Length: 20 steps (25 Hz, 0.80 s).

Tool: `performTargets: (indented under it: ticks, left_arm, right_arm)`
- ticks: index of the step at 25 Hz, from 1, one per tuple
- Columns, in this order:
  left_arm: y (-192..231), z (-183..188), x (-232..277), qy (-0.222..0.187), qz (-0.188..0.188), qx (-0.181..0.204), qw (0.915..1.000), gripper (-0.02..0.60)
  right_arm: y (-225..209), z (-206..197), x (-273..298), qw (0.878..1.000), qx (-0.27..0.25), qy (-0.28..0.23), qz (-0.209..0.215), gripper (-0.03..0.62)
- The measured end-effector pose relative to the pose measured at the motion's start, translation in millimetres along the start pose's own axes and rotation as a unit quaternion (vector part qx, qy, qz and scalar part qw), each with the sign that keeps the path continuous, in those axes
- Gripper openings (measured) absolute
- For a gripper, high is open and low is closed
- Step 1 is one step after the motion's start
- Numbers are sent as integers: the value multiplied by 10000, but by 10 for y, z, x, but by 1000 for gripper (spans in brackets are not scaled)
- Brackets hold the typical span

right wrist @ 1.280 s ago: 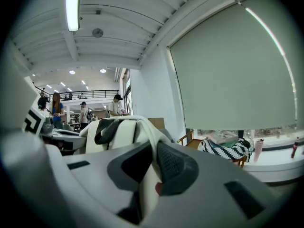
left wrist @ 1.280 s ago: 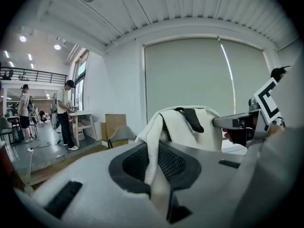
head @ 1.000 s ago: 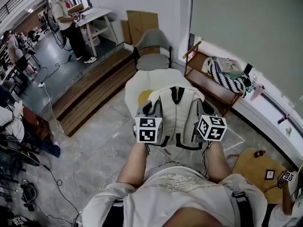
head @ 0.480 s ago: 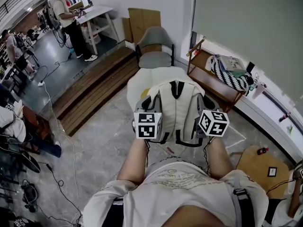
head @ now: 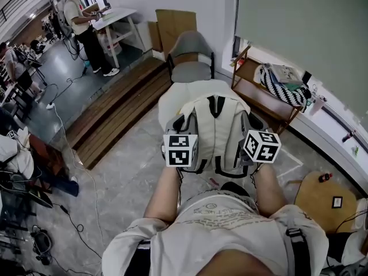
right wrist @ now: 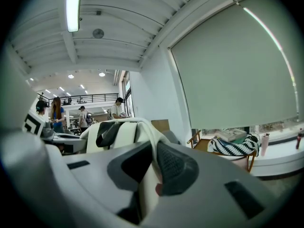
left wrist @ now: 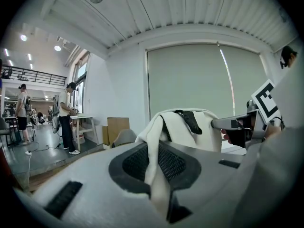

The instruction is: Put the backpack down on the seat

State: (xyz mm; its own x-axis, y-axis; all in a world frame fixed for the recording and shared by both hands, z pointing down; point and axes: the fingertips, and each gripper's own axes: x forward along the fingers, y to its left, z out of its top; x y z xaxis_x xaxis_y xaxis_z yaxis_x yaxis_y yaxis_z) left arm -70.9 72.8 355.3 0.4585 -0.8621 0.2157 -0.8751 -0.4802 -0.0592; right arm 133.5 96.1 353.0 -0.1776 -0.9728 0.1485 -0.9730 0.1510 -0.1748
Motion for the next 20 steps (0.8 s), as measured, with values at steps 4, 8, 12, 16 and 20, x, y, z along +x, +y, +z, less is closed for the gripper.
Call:
performTargets:
  ticks: [4, 8, 12, 16, 20]
  left_arm:
    - [124, -14, 6, -26, 84, -43, 10000, 58]
    - [253, -41, 65, -37, 177, -78, 9998, 58]
    - [345, -77, 183, 27, 194, -51, 9998, 58]
    - [444, -102, 349, 96, 202, -76, 9997, 58]
    - [555, -80, 578, 126, 197, -67, 9997, 58]
  right_arm:
    - [87, 2, 95, 9999, -66, -10, 103, 49]
    - [148, -14, 231, 9997, -88, -17, 216, 49]
    - [139, -40, 429, 9997, -22, 1, 239, 49]
    - [112, -57, 623, 9997, 52, 38, 241, 49]
    - [52, -44, 849, 9997, 73, 99, 224, 49]
